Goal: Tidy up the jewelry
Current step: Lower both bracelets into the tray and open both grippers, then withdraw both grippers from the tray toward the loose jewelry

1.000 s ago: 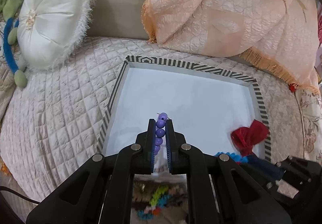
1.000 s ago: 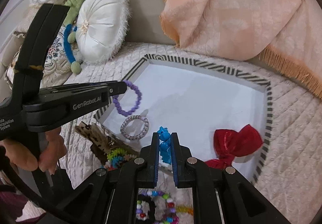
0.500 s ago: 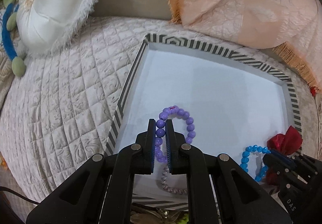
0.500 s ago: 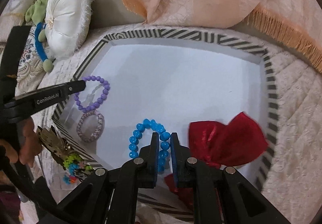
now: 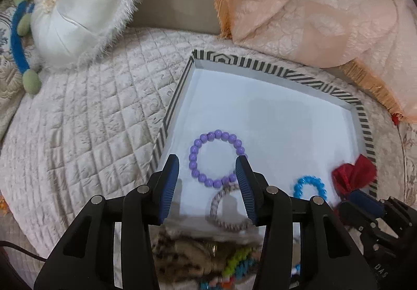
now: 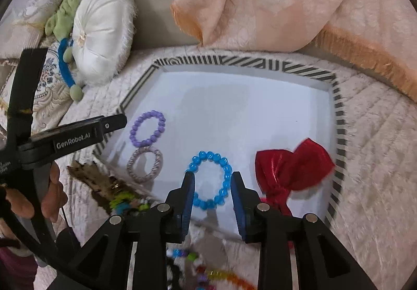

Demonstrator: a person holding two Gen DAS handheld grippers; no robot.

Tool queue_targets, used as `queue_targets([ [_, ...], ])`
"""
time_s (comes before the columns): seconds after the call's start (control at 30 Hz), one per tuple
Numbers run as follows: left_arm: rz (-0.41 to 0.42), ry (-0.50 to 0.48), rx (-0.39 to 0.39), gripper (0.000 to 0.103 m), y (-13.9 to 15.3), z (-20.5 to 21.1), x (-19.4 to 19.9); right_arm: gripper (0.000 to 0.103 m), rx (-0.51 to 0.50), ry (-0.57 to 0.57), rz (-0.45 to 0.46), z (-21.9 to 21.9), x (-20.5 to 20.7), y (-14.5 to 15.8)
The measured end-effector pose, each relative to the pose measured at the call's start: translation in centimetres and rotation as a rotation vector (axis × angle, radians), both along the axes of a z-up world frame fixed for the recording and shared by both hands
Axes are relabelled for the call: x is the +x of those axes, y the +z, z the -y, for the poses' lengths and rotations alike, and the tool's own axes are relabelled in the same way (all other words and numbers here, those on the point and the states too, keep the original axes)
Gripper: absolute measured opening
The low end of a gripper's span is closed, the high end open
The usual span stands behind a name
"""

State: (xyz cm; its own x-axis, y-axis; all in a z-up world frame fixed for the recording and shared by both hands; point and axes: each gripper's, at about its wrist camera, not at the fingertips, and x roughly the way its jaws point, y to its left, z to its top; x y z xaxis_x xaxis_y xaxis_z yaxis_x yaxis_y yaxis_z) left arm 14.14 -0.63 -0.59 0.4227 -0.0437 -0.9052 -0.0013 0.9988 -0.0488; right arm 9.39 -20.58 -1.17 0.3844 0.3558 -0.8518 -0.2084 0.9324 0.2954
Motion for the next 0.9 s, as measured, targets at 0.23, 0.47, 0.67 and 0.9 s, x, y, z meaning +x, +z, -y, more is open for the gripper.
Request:
queue_targets([
  [0.23,0.086,-0.008,0.013,0.045,3.1,0.1,-4.7,0.034,0.022,-0.058,0.081,0.3,-4.1,3.6],
  [0.47,0.16,-0.018,0.041,0.045,5.4,0.3,-9.8,0.038,0.025,-0.091,0.12,0.2,-8.2,5.5],
  [0.67,0.212,-0.009,0.067,0.045,6.8,0.4,-13.4,0.041,0.015,-0.114,0.154,0.0,-11.3,6.7],
  [0.9,0.263,-0.009,0.087,0.045,7.8,0.6,-16.7,0.05,0.025,-0.131,0.179,0.2,-14.1,8.0],
])
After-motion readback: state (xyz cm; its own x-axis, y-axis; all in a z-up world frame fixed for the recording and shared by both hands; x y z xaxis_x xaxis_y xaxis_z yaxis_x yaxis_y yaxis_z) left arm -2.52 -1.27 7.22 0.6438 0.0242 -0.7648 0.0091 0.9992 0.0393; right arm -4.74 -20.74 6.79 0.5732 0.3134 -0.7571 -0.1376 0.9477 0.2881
